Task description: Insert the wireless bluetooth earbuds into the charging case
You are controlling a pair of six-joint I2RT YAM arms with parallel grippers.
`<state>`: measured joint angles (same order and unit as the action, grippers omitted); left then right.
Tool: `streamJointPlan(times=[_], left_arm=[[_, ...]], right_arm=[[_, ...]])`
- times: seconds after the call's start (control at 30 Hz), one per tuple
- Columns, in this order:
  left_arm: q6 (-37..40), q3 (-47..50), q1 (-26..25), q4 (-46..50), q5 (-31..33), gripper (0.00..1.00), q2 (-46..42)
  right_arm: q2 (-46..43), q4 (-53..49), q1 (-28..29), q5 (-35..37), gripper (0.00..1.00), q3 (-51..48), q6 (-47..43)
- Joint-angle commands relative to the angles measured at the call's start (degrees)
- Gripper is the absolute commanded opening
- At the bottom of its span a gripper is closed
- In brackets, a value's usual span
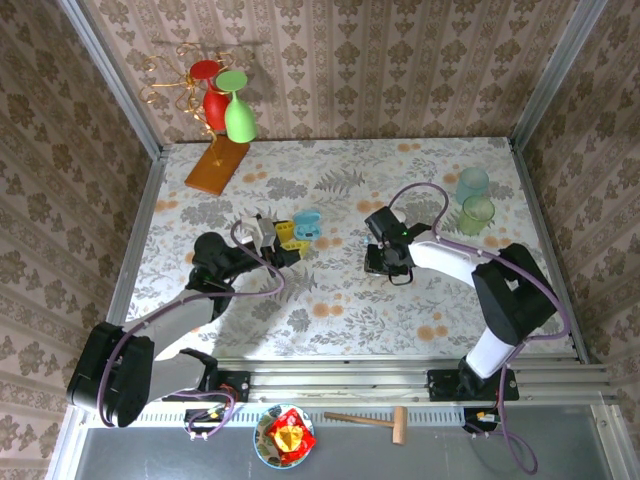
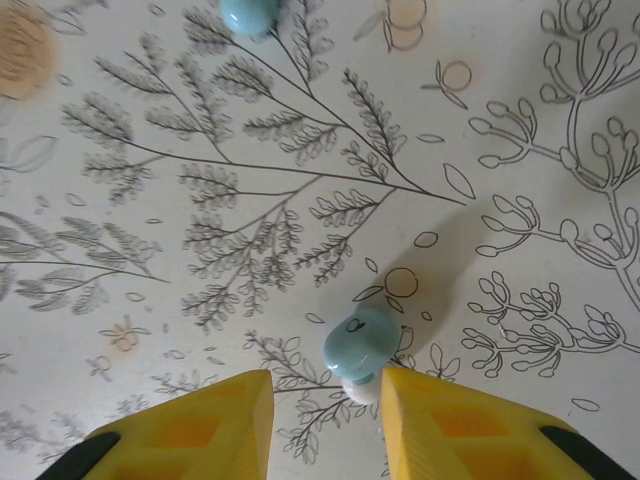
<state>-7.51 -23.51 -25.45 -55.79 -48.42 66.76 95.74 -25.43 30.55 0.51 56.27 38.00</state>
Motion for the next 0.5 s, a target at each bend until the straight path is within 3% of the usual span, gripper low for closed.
streamJointPlan(times=[0.0,0.33,0.47], left_arm=[[0.8,-1.1,0.0,-1.8,-1.3,0.34,-0.3],[0.8,-0.9,0.1,-1.2,-1.1,0.34,-0.4],[1.2,-0.8,0.2,-0.5,-0.9,0.34,-0.9]], right_arm=[[1.8,-0.1,0.4,1.6,0.34,0.7,1.5],[5.3,0.3,0.4,2.0,0.30,2.7,-0.9],[6.3,-1.1,0.4,3.3,0.34,4.1,-3.0]])
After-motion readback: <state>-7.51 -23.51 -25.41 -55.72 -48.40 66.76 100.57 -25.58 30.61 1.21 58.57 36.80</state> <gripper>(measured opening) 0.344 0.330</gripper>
